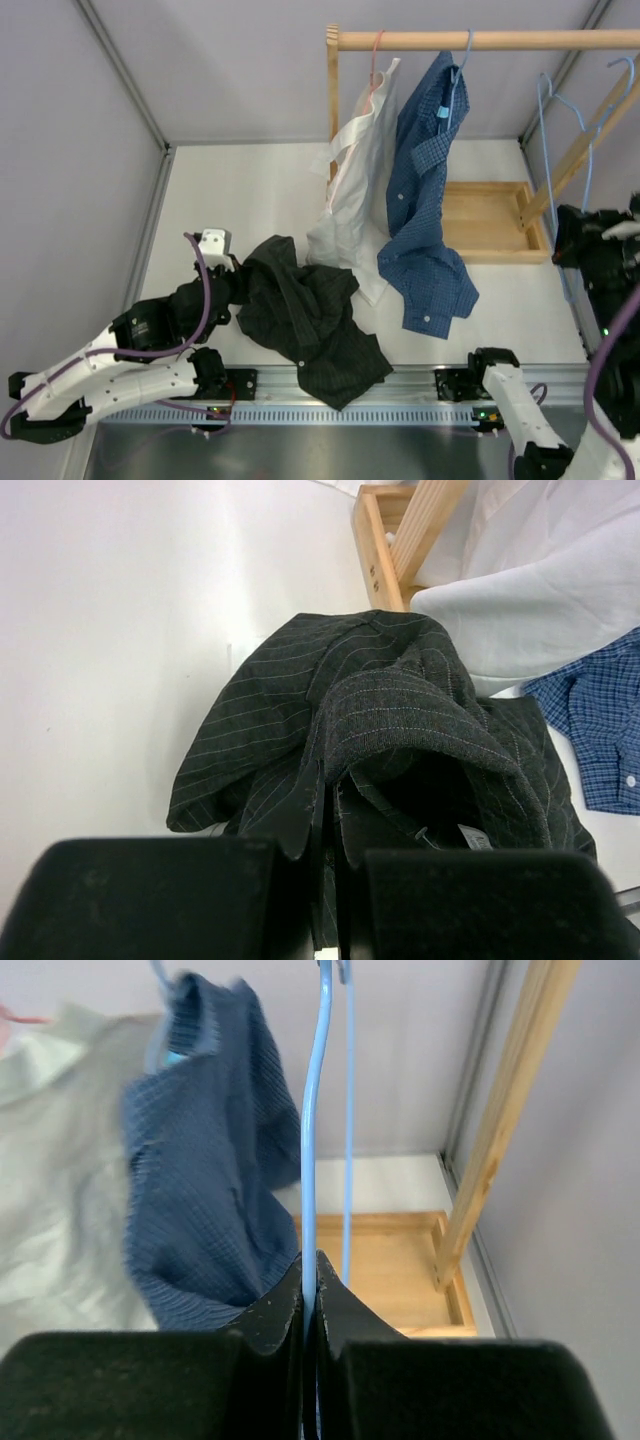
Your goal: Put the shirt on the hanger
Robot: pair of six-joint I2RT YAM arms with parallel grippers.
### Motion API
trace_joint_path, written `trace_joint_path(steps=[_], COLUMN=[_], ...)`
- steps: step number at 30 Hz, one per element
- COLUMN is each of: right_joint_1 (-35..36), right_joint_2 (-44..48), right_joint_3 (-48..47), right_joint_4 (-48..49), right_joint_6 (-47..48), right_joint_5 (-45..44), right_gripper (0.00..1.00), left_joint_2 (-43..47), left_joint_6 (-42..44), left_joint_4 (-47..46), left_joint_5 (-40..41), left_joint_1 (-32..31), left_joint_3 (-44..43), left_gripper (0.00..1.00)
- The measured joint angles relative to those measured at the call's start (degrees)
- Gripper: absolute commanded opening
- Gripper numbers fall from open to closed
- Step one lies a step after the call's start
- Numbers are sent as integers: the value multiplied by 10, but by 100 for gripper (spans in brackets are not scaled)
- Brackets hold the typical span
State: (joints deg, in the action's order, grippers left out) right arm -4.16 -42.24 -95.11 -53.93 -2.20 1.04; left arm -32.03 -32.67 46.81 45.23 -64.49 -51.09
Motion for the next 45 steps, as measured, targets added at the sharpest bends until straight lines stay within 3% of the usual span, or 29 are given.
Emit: trace_joint_path(steps=[7,12,20,26,34,45], right_joint_1=[93,156,191,216,267,298], right_joint_2=[107,104,38,38,-41,-69], right_joint_3=[-24,47,121,109,71,83], right_joint_4=[-18,-17,-16,-10,-18,11], right_joint_6=[-8,-32,-85,-105,-101,-152], right_joint_5=[111,292,446,483,462,464], right_gripper=[0,0,0,0,0,0], left_joint_2=[-41,-67,-161,-211,-292,-300], left_joint_6=[-24,-65,-111,-115,-80,-77], left_joint_4=[0,3,4,3,-9,-36], left_joint_5=[7,9,14,-4,-108,-184], left_joint_1=[0,0,2,35,117,165], left_joint_3=[0,-9,-73,-112,-234,-231], left_gripper=[0,0,0,0,0,0])
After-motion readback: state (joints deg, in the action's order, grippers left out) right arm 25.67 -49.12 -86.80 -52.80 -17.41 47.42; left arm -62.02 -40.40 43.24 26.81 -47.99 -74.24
